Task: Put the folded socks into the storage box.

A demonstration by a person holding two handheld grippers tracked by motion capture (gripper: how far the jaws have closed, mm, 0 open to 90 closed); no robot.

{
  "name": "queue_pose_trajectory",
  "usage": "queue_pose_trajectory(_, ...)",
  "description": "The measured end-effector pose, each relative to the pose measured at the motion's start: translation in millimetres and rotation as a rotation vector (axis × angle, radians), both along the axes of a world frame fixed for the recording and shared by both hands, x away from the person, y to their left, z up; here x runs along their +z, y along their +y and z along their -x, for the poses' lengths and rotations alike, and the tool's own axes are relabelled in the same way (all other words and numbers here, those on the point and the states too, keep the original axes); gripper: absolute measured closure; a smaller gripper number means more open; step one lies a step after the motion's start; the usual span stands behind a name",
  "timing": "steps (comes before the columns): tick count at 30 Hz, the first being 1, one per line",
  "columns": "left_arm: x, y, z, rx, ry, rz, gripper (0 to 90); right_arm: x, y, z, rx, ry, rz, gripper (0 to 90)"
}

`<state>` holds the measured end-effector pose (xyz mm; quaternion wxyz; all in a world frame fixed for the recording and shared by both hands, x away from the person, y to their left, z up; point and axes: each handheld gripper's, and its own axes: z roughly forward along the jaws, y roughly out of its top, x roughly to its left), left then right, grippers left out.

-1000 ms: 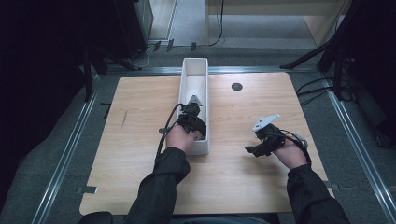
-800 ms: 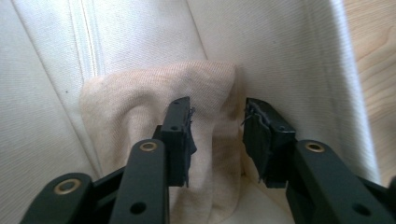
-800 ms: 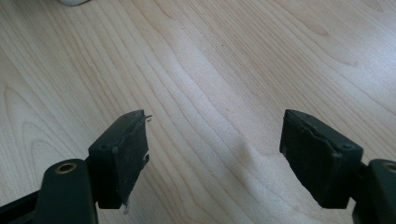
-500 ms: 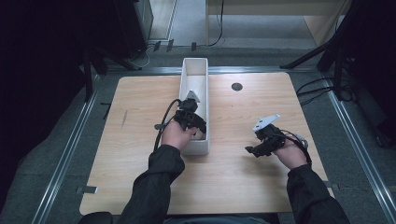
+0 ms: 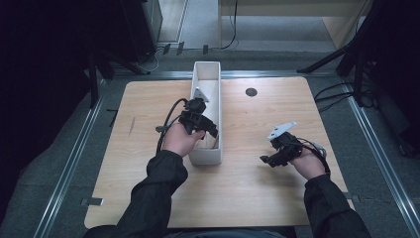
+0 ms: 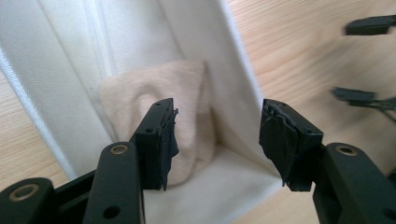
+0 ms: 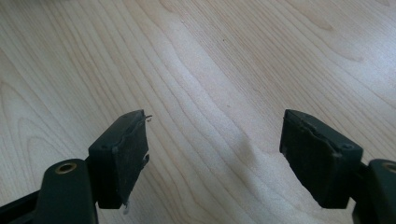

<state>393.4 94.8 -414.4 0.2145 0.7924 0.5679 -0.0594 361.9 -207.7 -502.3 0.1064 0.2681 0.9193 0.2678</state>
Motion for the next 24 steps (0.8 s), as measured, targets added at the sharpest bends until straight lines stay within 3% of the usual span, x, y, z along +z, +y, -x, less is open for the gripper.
queue_pose_trajectory(3,7.9,3.8,2.9,-0.01,-0.011,-0.018,43.6,0.0,-0.1,-0.1,0.0,0.0,-0.001,23.7)
queue_pose_trajectory(6,11.5,11.3,4.5,-0.012,-0.01,0.004,42.9,-0.2,-0.5,-0.4,-0.002,0.002,-0.001,23.7)
queue_pose_trajectory(8,13.3,16.1,5.7,-0.013,-0.018,-0.008,44.5,-0.2,-0.8,-0.3,-0.003,0.004,-0.001,23.7)
queue_pose_trajectory(15,17.0,40.2,9.5,0.001,-0.043,0.014,43.3,-0.6,-0.7,-0.5,0.0,0.004,0.004,23.6)
queue_pose_trajectory(24,17.9,66.1,19.4,-0.009,-0.093,0.002,37.4,-0.8,0.1,-0.7,-0.002,0.004,0.008,23.7)
